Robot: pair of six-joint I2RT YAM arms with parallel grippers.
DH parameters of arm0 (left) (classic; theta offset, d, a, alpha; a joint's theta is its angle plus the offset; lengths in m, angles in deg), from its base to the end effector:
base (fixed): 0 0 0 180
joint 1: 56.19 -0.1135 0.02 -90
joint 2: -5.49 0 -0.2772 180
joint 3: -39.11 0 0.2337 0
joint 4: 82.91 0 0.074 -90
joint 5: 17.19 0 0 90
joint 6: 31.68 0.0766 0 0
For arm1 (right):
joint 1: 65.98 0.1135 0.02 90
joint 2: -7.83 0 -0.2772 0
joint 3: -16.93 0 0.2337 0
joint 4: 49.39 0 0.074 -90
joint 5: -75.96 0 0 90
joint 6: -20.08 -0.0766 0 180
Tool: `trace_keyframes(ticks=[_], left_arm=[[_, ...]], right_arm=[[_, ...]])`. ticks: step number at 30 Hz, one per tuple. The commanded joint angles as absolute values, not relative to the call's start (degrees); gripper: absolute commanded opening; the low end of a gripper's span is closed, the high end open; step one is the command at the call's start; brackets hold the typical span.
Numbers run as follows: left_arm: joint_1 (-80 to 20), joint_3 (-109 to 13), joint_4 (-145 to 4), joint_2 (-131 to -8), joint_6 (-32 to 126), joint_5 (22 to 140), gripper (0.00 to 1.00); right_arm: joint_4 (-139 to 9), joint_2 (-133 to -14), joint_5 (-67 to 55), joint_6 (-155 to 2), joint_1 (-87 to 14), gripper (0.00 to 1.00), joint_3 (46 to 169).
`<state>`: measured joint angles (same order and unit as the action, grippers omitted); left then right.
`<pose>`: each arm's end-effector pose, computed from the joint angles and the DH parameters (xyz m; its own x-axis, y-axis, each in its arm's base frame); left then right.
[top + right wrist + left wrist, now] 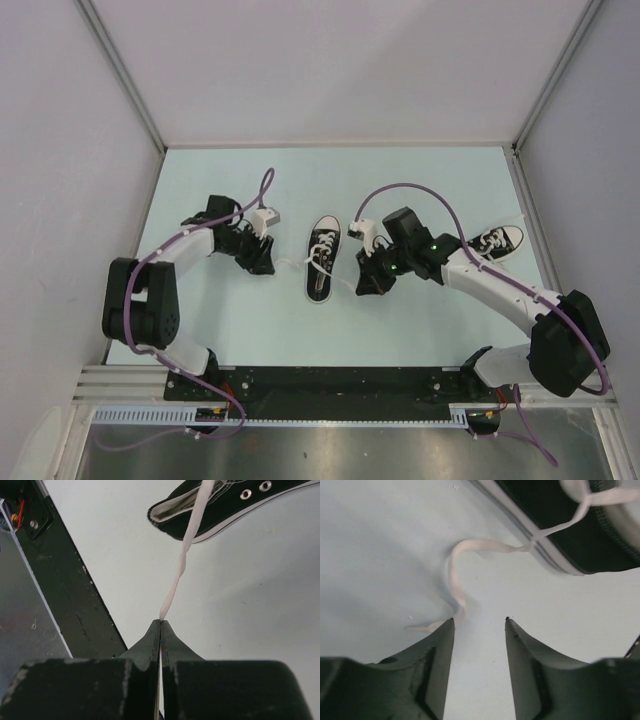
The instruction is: Tie the shoes
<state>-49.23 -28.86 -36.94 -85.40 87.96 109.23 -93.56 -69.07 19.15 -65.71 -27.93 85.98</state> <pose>0.2808 -0.0801 0.1731 -0.6517 0.4805 -0.5869 0.7272 0.6158 -0.3033 0.1897 0.2017 0.2427 -0.5617 -0.5176 -0.6454 -0.8245 0.4145 0.3851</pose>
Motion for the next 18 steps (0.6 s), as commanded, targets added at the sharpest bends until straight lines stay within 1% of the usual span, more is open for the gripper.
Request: trace_keyframes(ticks=[1, 6, 9, 13, 18], left_arm=[[-49.51, -32.44, -39.54, -77.93, 85.93, 118.76, 0.53], [-41.97, -38.42, -44.56, -79.75, 78.20, 114.83, 0.54], [-38.80, -41.58, -47.55, -84.14, 73.55, 112.45, 0.51], [-36.77, -46.06, -47.83, -90.21, 71.24, 111.40, 0.49], [-35.62, -47.39, -47.29, -94.08, 70.53, 111.13, 0.48]], right_arm=[[-89.23, -68.72, 17.34, -67.55, -29.85, 0.00, 86.12], [-85.10, -69.16, 16.37, -68.07, -31.43, 0.00, 86.12], [-82.28, -69.95, 16.02, -68.95, -32.22, 0.00, 86.30], [-80.70, -70.48, 16.28, -69.30, -33.19, 0.00, 86.83], [-78.07, -71.70, 17.51, -69.65, -33.19, 0.00, 87.00]])
